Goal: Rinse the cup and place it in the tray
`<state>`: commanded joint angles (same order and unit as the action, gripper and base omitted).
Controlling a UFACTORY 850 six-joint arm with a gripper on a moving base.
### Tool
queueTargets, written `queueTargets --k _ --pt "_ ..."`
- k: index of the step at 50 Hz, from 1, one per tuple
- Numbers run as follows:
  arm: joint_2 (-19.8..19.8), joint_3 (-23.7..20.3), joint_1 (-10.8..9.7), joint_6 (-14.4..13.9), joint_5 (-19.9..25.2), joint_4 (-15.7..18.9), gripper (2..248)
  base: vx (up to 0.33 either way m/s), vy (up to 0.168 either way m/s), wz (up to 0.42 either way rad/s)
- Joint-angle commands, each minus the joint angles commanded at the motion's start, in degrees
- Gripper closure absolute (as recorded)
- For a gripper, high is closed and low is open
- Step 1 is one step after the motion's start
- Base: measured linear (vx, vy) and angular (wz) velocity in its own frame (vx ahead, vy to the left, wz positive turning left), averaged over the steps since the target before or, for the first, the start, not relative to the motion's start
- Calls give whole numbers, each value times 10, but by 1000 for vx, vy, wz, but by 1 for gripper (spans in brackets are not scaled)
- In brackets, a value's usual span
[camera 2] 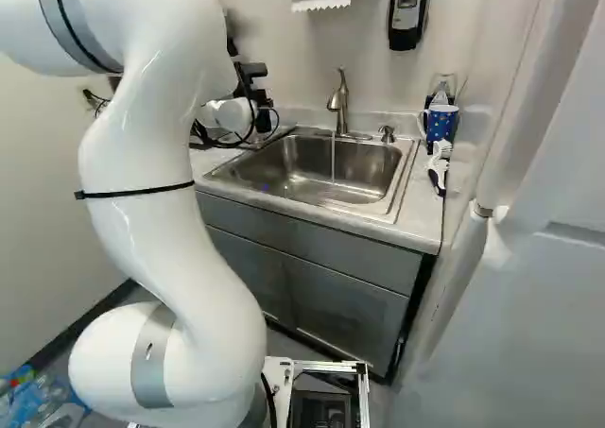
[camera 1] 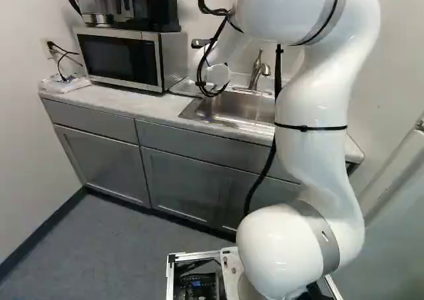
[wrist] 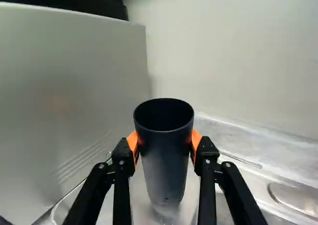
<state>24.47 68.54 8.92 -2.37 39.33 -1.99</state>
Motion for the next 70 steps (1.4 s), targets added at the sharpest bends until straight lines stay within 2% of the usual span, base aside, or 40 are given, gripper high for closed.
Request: queueTargets --k 10,62,63,68,69,70 --pt "16 7 0 0 0 0 128 0 0 0" --pt "16 7 0 0 -16 0 128 0 0 0" --pt "16 7 0 0 -16 0 122 0 0 0" --pt "16 7 0 0 -16 0 122 0 0 0" --pt "16 7 0 0 -16 0 91 0 0 0" --pt "16 7 0 0 -16 0 91 0 0 0"
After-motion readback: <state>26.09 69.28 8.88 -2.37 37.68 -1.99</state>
